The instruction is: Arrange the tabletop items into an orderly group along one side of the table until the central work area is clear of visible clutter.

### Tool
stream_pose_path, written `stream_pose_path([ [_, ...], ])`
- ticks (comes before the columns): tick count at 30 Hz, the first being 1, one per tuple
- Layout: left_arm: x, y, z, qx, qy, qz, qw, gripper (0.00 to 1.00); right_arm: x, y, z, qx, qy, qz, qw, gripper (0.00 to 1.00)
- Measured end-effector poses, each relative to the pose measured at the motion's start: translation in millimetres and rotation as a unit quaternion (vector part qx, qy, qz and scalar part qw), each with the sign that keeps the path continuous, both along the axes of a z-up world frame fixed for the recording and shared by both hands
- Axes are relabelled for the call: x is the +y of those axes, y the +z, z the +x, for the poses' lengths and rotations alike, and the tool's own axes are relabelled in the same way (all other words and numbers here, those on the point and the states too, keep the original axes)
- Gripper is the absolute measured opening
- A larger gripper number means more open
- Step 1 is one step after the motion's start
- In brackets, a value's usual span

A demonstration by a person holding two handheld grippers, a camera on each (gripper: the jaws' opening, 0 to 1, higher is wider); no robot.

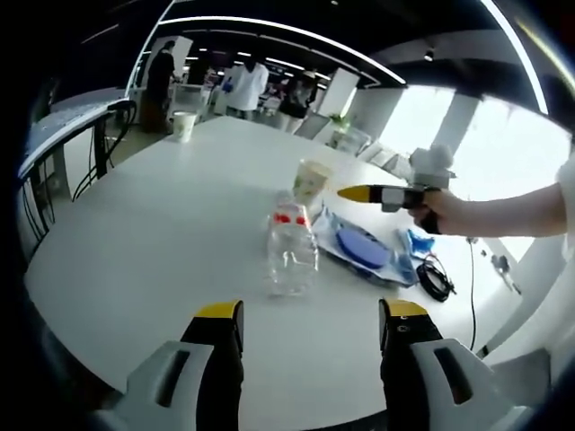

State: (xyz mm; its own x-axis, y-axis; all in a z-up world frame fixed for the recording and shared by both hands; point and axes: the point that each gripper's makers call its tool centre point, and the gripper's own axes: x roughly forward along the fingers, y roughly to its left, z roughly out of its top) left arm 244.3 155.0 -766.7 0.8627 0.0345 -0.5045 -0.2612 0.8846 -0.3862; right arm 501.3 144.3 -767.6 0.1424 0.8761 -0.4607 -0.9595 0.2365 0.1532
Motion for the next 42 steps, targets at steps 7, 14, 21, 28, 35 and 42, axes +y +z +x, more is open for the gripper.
stream_pose_path([
  [7,-1.6,-0.8,-0.8,0.001,-0.003,0.000,1.0000,0.56,-13.7,6.6,-3.6,-0.016,-0.006,0.000,0.9999,0.70],
  [14,-3.5,1.9,-1.0,-0.005,-0.005,-0.001,1.0000,0.56,-27.6,11.4,-8.9,-0.018,-0.012,-0.004,0.9998,0.70],
  [21,-7.5,1.8,-0.9,-0.005,-0.015,0.003,0.9999,0.55,-39.5,15.8,-13.3,-0.023,-0.020,-0.006,0.9995,0.70],
  [28,-10.2,4.5,-0.3,-0.009,-0.018,0.001,0.9998,0.55,-50.9,20.0,-17.4,-0.026,-0.029,-0.007,0.9992,0.69],
  [35,-14.0,4.3,0.5,-0.009,-0.027,0.000,0.9996,0.54,-64.7,25.3,-20.6,-0.028,-0.043,-0.006,0.9987,0.69],
  [42,-15.5,5.2,1.2,-0.012,-0.032,0.000,0.9994,0.54,-71.2,26.4,-21.4,-0.030,-0.050,-0.008,0.9982,0.69],
])
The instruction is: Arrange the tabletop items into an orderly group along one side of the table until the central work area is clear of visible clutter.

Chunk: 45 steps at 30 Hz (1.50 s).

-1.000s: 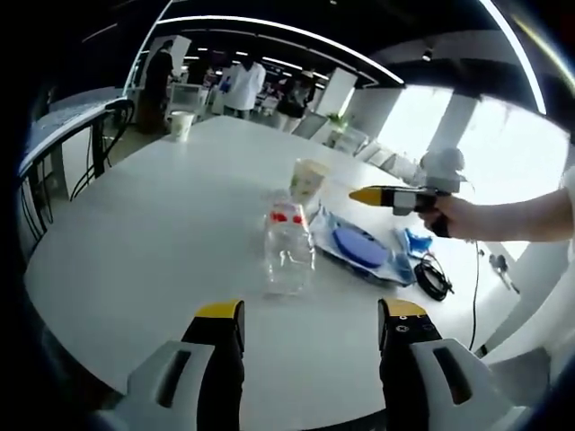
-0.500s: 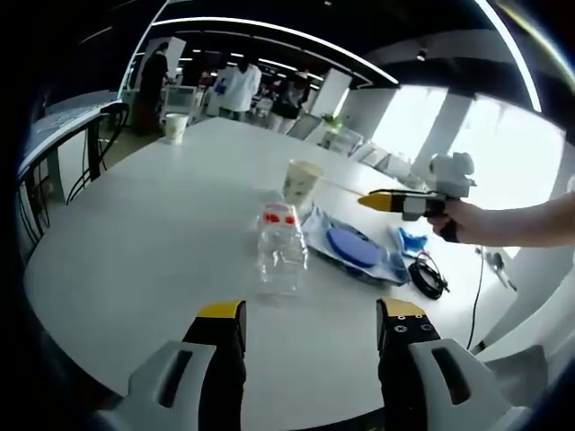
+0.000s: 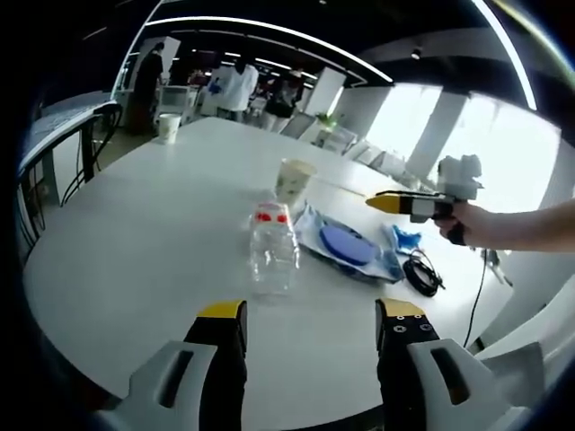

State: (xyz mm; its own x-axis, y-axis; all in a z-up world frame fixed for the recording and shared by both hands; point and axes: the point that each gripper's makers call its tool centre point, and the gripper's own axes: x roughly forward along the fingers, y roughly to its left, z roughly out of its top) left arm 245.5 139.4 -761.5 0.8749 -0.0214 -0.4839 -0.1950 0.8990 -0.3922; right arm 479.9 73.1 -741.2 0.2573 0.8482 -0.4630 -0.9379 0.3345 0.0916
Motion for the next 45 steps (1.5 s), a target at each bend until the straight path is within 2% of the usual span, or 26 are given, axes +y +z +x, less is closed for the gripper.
stream_pose_path([
  [16,2.9,-6.9,5.8,0.007,0.000,-0.016,0.9999,0.54,0.4,-3.8,-3.7,0.009,-0.005,0.000,1.0000,0.67],
  [18,7.8,-5.6,10.1,0.016,-0.012,0.002,0.9998,0.54,0.4,-3.3,-3.8,0.011,-0.006,0.001,0.9999,0.67],
  [21,21.0,6.1,25.4,0.008,-0.009,0.004,0.9999,0.54,-2.2,-4.6,-3.9,0.011,-0.006,0.000,0.9999,0.66],
  [23,26.8,7.2,34.2,0.015,-0.008,0.003,0.9999,0.54,-4.7,-6.7,-4.2,0.017,-0.010,-0.001,0.9998,0.65],
  [27,32.1,12.6,53.6,0.019,-0.015,-0.005,0.9997,0.55,-8.0,-8.1,-6.5,0.025,-0.015,0.003,0.9996,0.64],
  [31,35.2,21.1,67.6,0.020,-0.025,0.009,0.9995,0.55,-9.9,-9.4,-7.2,0.027,-0.013,0.002,0.9995,0.64],
  [36,38.5,22.6,77.4,0.025,-0.028,0.014,0.9992,0.55,-12.2,-8.3,-5.4,0.028,-0.017,0.005,0.9994,0.64],
  [45,41.5,15.6,88.1,0.066,-0.042,0.020,0.9967,0.56,-17.4,-11.8,-4.4,0.032,-0.019,0.005,0.9993,0.64],
])
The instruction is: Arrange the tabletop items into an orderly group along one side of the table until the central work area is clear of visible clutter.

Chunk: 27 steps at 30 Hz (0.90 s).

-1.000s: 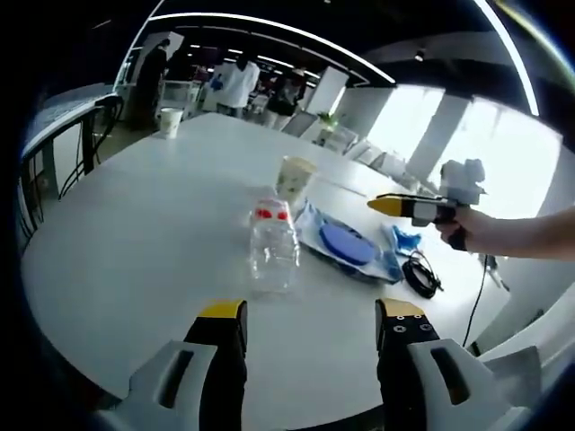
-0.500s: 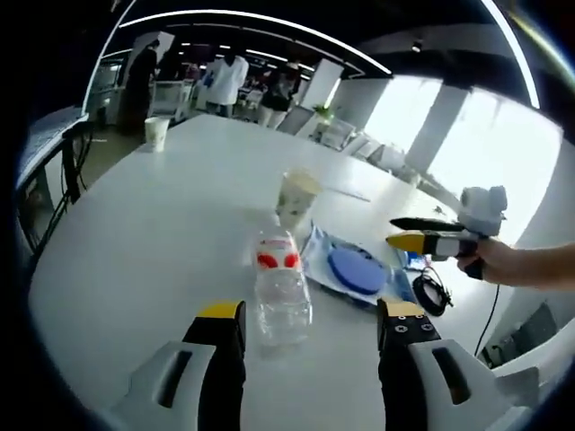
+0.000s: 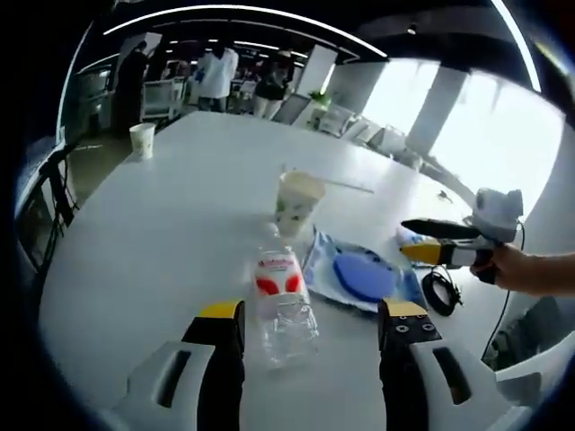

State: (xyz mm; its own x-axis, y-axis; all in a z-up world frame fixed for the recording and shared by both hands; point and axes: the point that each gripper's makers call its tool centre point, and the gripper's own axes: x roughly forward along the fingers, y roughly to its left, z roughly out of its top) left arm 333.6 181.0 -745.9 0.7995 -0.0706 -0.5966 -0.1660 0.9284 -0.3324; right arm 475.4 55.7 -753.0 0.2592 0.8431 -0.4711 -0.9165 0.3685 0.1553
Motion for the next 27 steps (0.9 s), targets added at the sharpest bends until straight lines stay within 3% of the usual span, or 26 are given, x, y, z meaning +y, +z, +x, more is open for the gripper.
stream_pose_path([
  [8,3.7,-8.8,6.8,0.051,-0.005,-0.003,0.9987,0.57,-3.0,-3.1,1.9,0.009,-0.004,0.004,0.9999,0.63],
  [27,-4.4,-24.9,20.1,0.102,-0.030,0.003,0.9943,0.57,-15.1,-9.0,6.7,0.025,-0.015,0.005,0.9996,0.61],
])
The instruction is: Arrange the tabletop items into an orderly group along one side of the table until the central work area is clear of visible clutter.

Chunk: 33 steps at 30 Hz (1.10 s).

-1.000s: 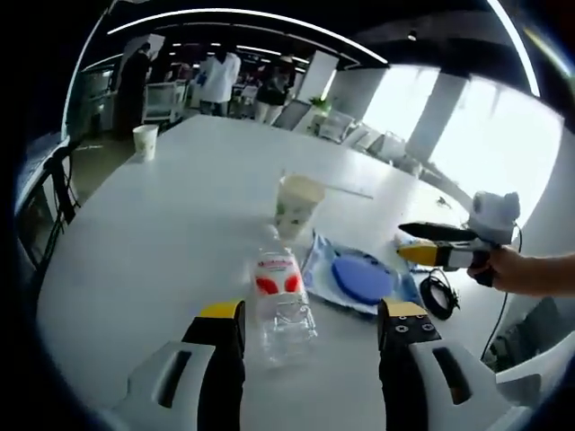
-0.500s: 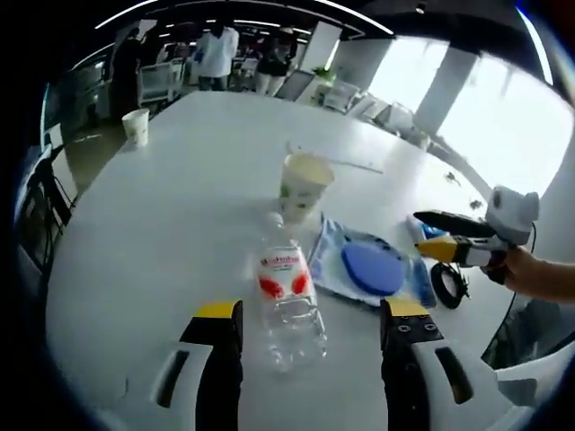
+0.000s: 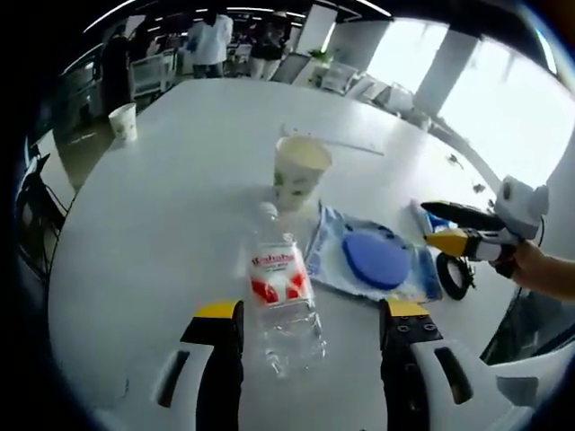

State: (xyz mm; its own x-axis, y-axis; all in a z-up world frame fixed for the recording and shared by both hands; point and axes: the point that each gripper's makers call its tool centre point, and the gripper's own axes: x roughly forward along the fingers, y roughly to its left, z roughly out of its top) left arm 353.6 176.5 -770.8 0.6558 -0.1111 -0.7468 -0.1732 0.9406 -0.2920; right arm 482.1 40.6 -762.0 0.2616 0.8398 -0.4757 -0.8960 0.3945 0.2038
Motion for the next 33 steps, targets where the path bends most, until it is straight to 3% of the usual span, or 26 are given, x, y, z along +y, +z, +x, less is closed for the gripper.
stream_pose_path([
  [13,-7.3,-21.0,4.0,0.039,-0.008,-0.007,0.9992,0.58,-10.4,-7.9,-3.3,0.018,-0.014,0.005,0.9997,0.60],
  [19,-4.9,-32.8,3.9,0.063,-0.008,0.000,0.9980,0.58,-18.0,-5.9,-4.4,0.035,-0.037,0.026,0.9984,0.59],
  [33,-6.0,-49.2,9.6,0.089,0.004,0.004,0.9960,0.58,-23.5,-6.8,-10.5,0.052,-0.044,0.042,0.9968,0.59],
])
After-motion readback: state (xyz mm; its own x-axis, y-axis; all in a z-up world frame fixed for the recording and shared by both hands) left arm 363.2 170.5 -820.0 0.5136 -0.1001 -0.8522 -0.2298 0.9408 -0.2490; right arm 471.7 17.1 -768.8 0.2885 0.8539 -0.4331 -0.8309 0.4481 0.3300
